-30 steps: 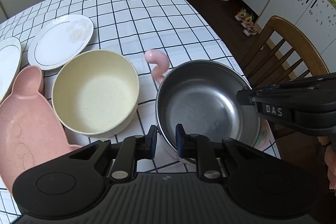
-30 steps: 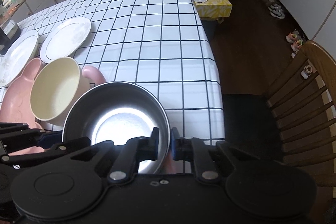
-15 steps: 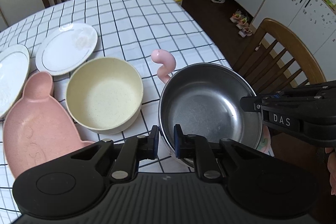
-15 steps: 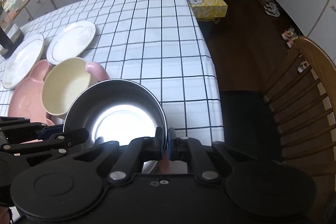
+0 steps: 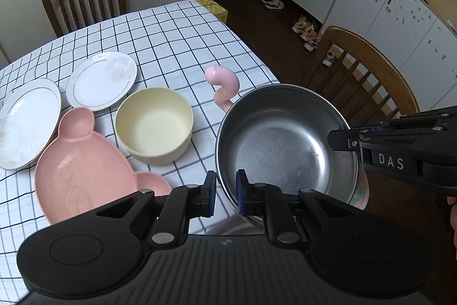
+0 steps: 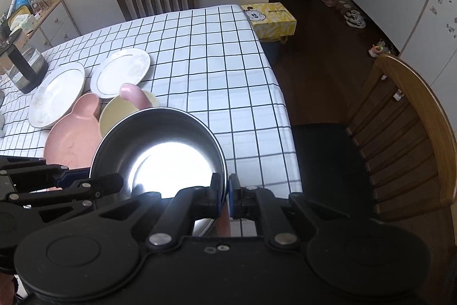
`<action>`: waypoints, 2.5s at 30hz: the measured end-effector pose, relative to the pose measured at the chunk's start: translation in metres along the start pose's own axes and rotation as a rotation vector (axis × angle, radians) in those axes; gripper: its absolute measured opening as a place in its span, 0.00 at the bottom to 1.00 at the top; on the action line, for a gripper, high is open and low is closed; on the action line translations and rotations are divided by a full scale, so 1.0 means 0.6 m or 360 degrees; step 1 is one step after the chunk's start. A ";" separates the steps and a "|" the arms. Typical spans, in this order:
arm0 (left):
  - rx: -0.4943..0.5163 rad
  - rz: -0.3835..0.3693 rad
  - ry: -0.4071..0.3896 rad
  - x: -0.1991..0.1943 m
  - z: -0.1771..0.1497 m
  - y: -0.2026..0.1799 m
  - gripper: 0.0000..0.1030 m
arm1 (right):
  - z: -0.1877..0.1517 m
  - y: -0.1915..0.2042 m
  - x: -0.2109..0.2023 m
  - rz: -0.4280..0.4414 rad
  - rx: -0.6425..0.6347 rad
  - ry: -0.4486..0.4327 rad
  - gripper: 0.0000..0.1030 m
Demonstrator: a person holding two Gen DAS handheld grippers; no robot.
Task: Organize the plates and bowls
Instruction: 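Lift the pink pot with both grippers and lower it into the steel bowl, then open both grippers to release the pot inside the steel bowl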
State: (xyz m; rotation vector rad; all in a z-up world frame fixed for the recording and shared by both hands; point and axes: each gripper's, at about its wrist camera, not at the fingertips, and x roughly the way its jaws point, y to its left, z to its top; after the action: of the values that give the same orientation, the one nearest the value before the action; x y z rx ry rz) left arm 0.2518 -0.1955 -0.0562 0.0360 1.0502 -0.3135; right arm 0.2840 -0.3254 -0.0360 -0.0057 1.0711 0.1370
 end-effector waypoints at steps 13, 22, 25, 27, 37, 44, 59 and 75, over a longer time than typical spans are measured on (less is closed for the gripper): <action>0.0087 -0.0034 0.0079 -0.047 -0.094 0.002 0.13 | -0.094 0.049 -0.055 -0.0033 0.0045 0.0006 0.06; 0.0120 -0.0052 0.0162 -0.045 -0.146 0.004 0.13 | -0.162 0.063 -0.055 -0.0039 0.0101 0.0055 0.06; 0.0124 -0.0064 0.0192 -0.037 -0.156 0.005 0.13 | -0.182 0.062 -0.046 -0.0030 0.0137 0.0098 0.06; 0.0133 -0.0068 0.0201 -0.032 -0.161 0.005 0.13 | -0.195 0.061 -0.040 -0.0028 0.0156 0.0122 0.06; 0.0146 -0.0056 0.0243 0.000 -0.171 0.004 0.13 | -0.223 0.053 -0.008 -0.0012 0.0228 0.0200 0.06; 0.0145 -0.0034 0.0254 0.022 -0.172 0.009 0.13 | -0.226 0.050 0.017 0.0004 0.0235 0.0232 0.06; 0.0118 -0.0055 0.0268 0.040 -0.163 0.020 0.12 | -0.218 0.049 0.038 0.0034 0.0216 0.0287 0.08; 0.0117 -0.0070 0.0072 -0.027 -0.139 0.030 0.13 | -0.196 0.059 -0.020 0.0066 0.0156 0.0142 0.26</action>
State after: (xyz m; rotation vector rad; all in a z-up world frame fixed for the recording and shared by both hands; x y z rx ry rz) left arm 0.1788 -0.1595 -0.0863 0.0862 1.0849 -0.3924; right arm 0.1715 -0.2998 -0.0800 0.0998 1.1667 0.1226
